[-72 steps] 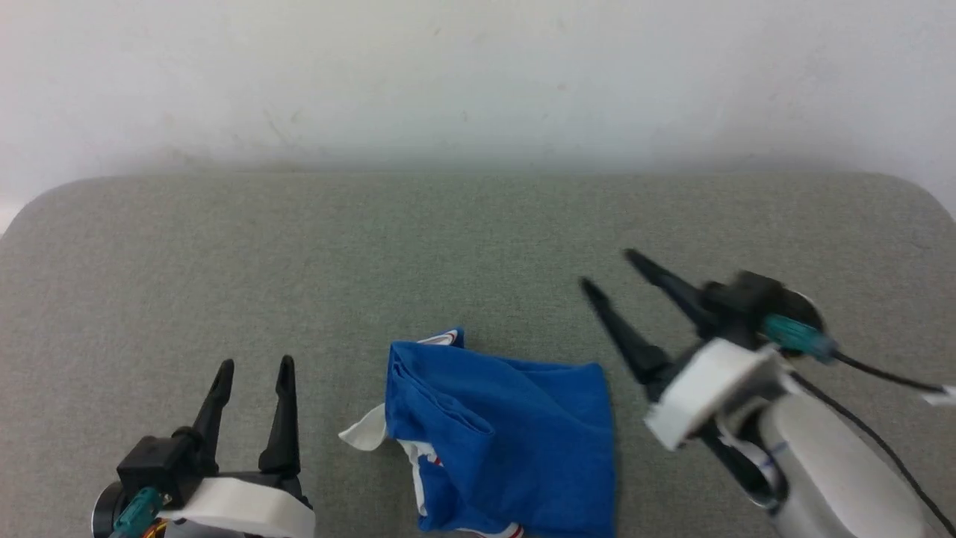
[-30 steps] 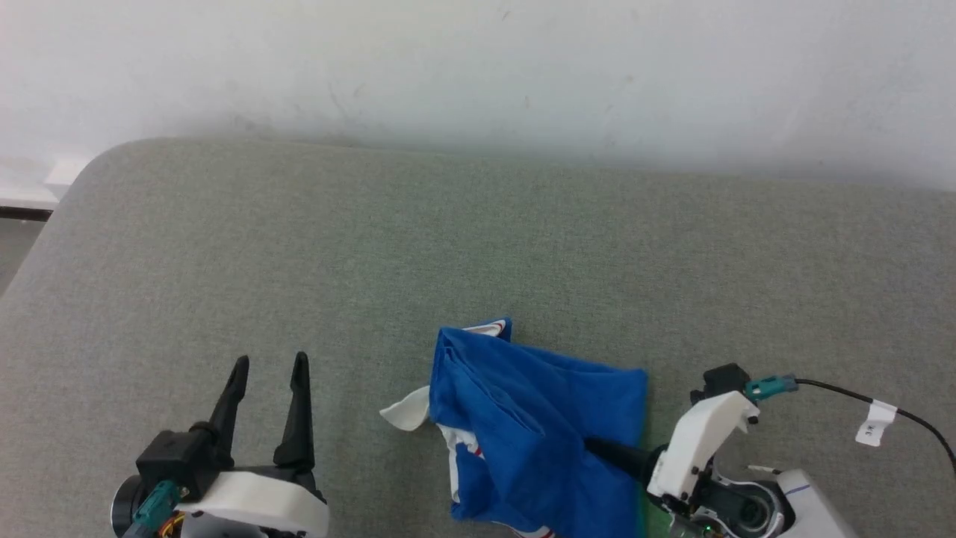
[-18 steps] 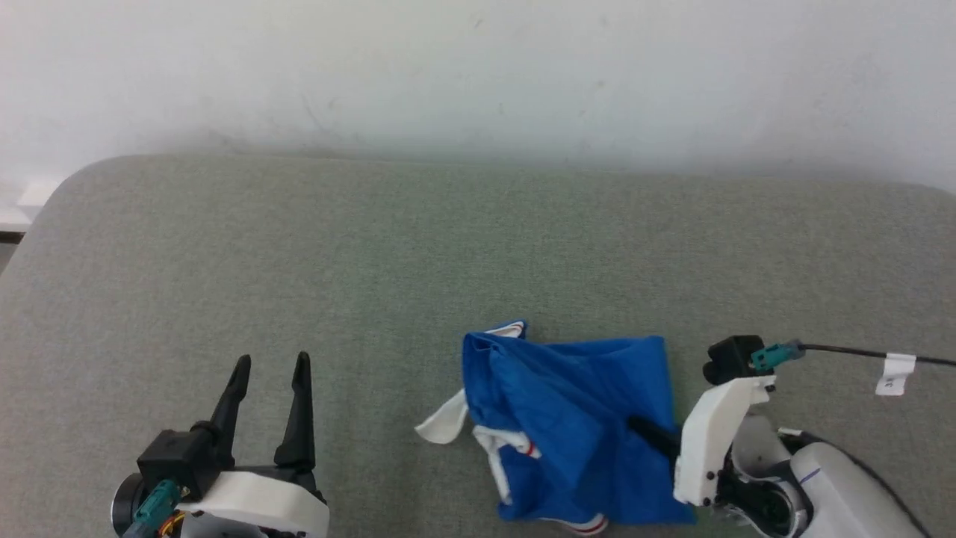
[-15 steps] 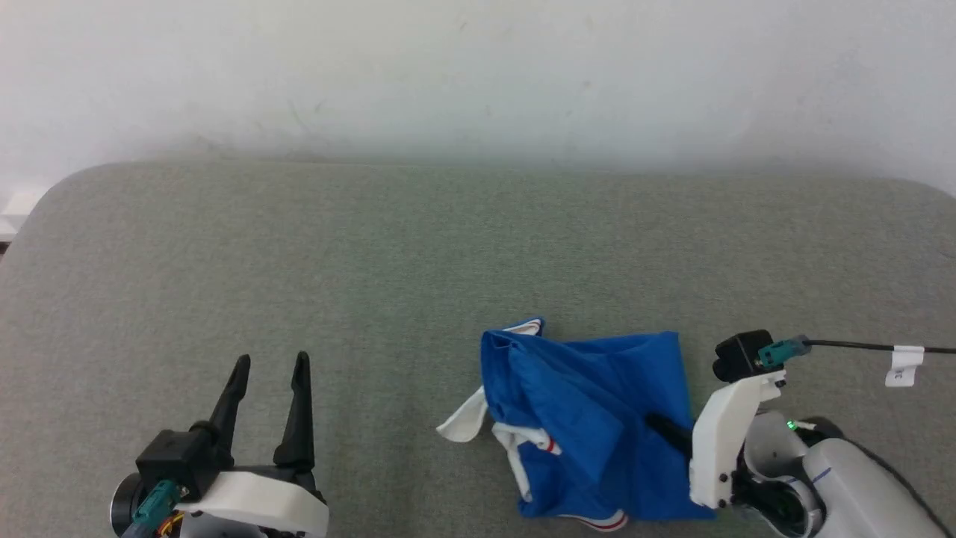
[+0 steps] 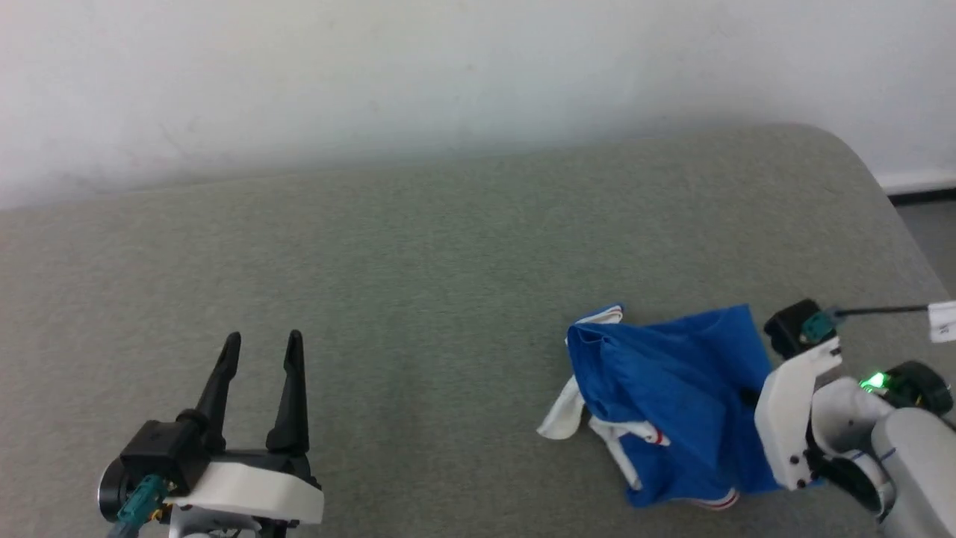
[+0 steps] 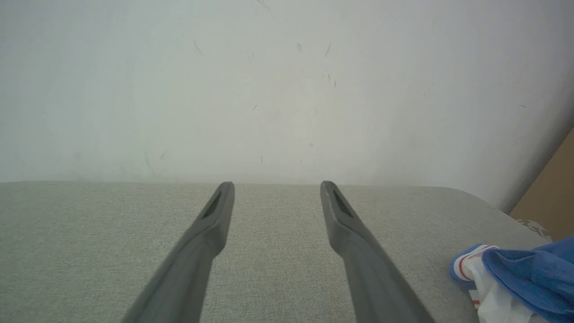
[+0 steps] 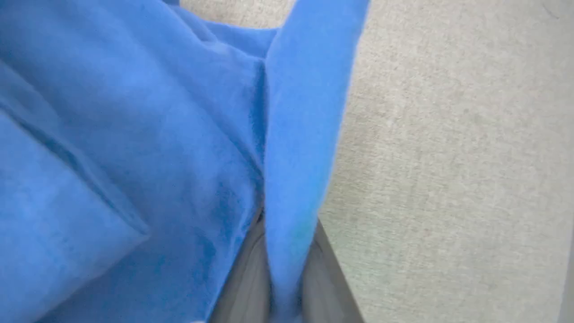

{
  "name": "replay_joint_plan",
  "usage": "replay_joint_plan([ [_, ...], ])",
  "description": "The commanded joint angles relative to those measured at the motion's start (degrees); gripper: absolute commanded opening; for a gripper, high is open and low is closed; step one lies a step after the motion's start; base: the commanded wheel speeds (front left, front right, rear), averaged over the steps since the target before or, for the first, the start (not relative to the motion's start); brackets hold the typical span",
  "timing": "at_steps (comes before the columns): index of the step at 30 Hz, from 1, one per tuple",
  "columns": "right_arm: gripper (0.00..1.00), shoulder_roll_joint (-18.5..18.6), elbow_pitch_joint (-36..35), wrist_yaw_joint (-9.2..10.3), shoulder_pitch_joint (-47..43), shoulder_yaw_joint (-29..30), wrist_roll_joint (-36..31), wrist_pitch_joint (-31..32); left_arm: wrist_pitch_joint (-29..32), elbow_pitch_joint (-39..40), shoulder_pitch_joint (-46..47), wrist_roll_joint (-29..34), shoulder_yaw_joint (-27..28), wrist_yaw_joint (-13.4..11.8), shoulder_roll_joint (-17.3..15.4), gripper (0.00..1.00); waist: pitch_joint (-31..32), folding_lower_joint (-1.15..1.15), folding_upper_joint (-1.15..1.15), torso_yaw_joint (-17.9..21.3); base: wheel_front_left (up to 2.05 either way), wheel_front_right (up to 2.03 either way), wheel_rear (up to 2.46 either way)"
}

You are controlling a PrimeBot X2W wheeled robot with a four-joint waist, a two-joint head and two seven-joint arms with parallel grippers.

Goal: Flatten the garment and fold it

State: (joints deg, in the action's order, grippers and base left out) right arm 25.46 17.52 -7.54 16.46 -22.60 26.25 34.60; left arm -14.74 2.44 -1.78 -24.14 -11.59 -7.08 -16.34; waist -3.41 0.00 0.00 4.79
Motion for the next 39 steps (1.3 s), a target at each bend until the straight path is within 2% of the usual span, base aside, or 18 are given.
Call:
replay_joint_plan([
  [1,0.0,0.58,-0.16,0.05,1.69,0.56,-0.71,-0.04,-0.26,0.62,1.22,0.64,0.09,0.19,-0.15,1.0,-4.73,0.0,0.0,6.51,0.0,0.0,0.0],
  [5,0.0,2.71,1.68,0.05,4.74,2.06,-2.58,-1.1,-0.06,1.8,3.31,1.41,-0.28,0.6,-0.92,1.0,-8.7,0.0,0.0,10.27,0.0,0.0,0.0],
  [9,0.0,5.33,6.0,0.05,7.26,5.05,-4.67,-4.31,0.56,2.98,6.47,2.33,-1.02,1.29,-1.68,1.0,-12.75,0.0,0.0,12.32,0.0,0.0,0.0],
  [13,0.0,6.95,11.5,0.05,9.17,9.65,-6.9,-9.46,1.01,3.33,9.24,3.01,-1.84,1.92,-2.02,1.0,-15.56,0.0,0.0,12.82,0.0,0.0,0.0],
  [18,0.0,5.8,18.4,0.05,11.32,14.97,-9.26,-17.9,1.02,2.87,11.26,3.16,-2.41,2.37,-1.9,1.0,-17.59,0.0,0.0,12.18,0.0,0.0,0.0],
  [19,0.12,5.25,19.25,0.05,11.71,15.5,-9.83,-20.28,0.98,2.69,11.49,3.11,-2.44,2.4,-1.8,1.0,-17.85,0.0,0.0,11.91,0.0,0.0,0.0],
  [20,0.66,4.78,20.29,0.05,12.03,16.09,-10.49,-22.47,0.92,2.49,11.66,3.07,-2.43,2.44,-1.77,1.0,-18.0,0.0,0.0,11.66,0.0,0.0,0.0],
  [21,1.0,4.33,21.28,0.05,12.31,16.44,-11.3,-24.61,0.87,2.26,11.76,2.99,-2.38,2.47,-1.75,1.0,-18.07,0.0,0.0,11.39,0.0,0.0,0.0],
  [23,1.0,3.48,22.29,0.05,13.04,17.55,-13.09,-30.94,0.72,1.87,11.83,2.83,-2.15,2.43,-1.67,1.0,-17.96,0.0,0.0,10.88,0.0,0.0,0.0],
  [29,1.0,0.92,27.4,0.05,13.01,20.04,-16.55,-42.16,0.26,0.34,11.06,2.32,-1.91,2.39,-0.72,1.0,-15.29,0.0,0.0,9.11,0.0,0.0,0.0],
  [33,1.0,-1.19,25.8,0.05,10.75,17.61,-15.39,-45.6,-0.01,-0.87,9.7,1.96,-1.64,2.32,0.35,1.0,-11.67,0.0,0.0,7.91,0.0,0.0,0.0],
  [39,1.0,-3.08,17.46,0.05,4.21,13.9,-11.74,-45.09,-0.19,-2.26,6.64,1.49,-1.12,2.24,2.09,1.0,-5.78,0.0,0.0,6.15,0.0,0.0,0.0],
])
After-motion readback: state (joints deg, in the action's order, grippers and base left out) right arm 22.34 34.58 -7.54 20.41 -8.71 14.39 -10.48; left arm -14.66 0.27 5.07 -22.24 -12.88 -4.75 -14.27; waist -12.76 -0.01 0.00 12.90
